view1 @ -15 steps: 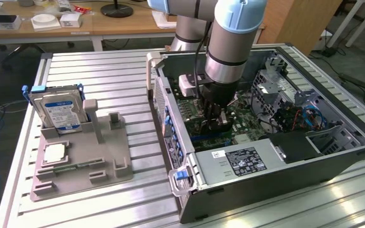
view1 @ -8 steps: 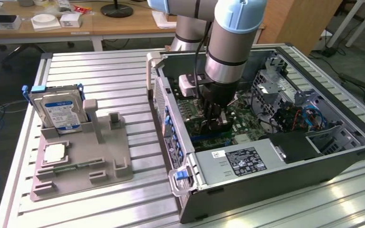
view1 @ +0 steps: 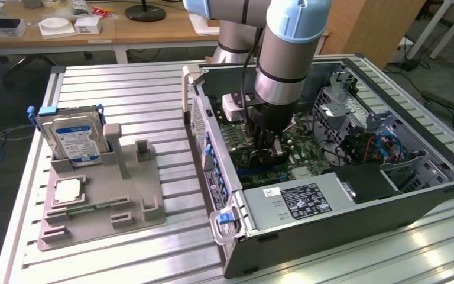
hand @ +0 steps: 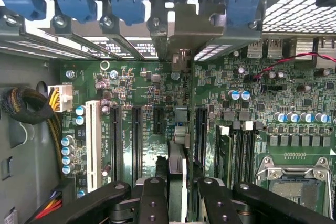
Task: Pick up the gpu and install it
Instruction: 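Insert the gpu into the slot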
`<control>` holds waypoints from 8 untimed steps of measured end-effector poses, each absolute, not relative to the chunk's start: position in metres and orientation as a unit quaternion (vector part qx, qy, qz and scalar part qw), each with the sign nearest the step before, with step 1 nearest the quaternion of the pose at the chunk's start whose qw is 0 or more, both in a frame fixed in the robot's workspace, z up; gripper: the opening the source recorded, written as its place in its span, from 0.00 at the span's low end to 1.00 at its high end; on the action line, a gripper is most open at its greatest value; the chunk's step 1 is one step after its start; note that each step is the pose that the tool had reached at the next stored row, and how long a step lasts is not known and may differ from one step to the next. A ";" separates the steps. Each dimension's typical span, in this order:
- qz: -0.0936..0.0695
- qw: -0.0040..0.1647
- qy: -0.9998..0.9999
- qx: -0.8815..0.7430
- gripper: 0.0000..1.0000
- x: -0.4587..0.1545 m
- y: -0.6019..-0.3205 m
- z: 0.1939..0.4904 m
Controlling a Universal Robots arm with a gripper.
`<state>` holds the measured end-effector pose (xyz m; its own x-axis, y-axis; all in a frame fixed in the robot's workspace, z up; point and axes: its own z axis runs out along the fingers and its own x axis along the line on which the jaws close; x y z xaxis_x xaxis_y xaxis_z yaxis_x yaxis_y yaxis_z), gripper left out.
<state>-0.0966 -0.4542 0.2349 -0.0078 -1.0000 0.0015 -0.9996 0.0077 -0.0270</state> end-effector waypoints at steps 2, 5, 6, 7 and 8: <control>-0.010 0.009 0.710 -0.704 0.27 -0.097 -0.454 0.235; -0.010 0.009 0.710 -0.704 0.27 -0.097 -0.454 0.233; -0.010 0.009 0.710 -0.704 0.27 -0.097 -0.454 0.232; -0.010 0.009 0.710 -0.704 0.27 -0.097 -0.454 0.232; -0.010 0.009 0.710 -0.704 0.27 -0.097 -0.454 0.233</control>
